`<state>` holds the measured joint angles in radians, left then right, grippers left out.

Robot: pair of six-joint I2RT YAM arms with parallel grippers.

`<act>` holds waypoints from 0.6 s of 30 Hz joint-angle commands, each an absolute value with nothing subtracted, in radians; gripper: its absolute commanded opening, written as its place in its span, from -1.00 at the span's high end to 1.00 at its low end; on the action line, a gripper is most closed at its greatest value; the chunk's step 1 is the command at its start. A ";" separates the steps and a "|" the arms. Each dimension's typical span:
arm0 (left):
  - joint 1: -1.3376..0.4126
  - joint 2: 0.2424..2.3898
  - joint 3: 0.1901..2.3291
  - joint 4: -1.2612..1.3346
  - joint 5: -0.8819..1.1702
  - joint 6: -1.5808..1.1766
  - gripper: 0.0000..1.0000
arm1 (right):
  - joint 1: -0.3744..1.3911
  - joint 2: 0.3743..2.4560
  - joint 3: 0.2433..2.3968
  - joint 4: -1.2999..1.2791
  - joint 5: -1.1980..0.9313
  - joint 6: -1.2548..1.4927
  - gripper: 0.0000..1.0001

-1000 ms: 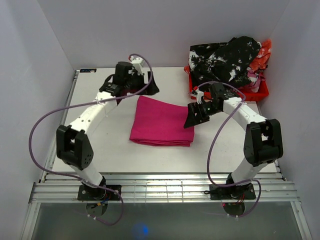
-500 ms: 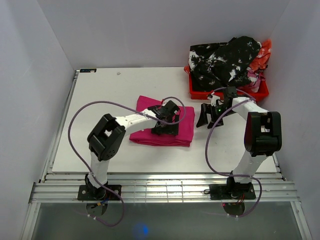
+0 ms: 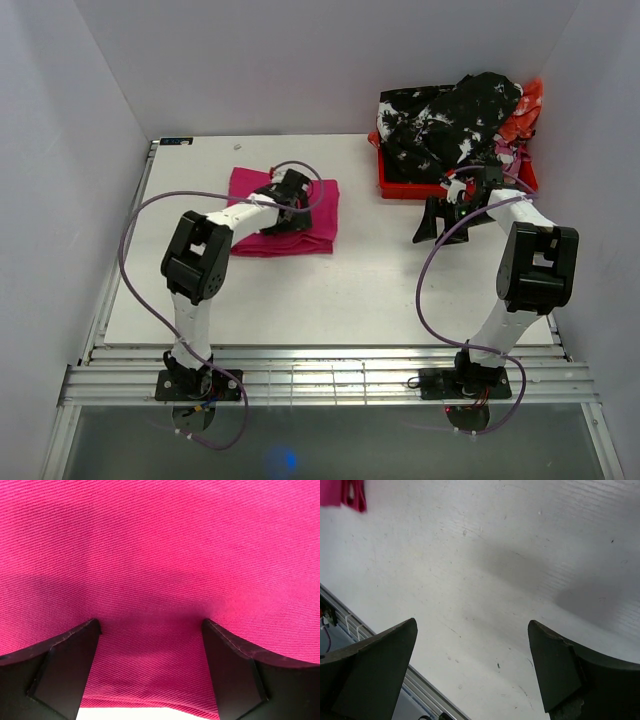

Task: Fold and stack the trousers
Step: Neatly place the folded trousers to the corner

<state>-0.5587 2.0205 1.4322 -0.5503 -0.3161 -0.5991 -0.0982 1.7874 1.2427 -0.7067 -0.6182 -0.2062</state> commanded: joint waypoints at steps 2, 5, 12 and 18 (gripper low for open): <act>-0.379 2.135 1.396 -0.653 -0.388 -0.443 -0.86 | -0.101 1.773 1.279 -0.778 -0.667 -0.288 -0.94; -0.290 2.151 1.426 -0.676 -0.313 -0.367 -0.85 | -0.104 1.784 1.292 -0.807 -0.660 -0.322 -0.94; -0.138 2.255 1.566 -0.744 -0.180 -0.152 -0.87 | -0.115 1.782 1.287 -0.836 -0.647 -0.368 -0.95; -0.045 2.327 1.699 -0.744 -0.124 -0.101 -0.82 | -0.117 1.787 1.279 -0.847 -0.629 -0.396 -0.96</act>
<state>-0.1177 2.1807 1.6920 -0.6224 -0.1112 -0.1871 -0.1116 1.7878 1.2556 -0.8204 -0.6304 -0.3580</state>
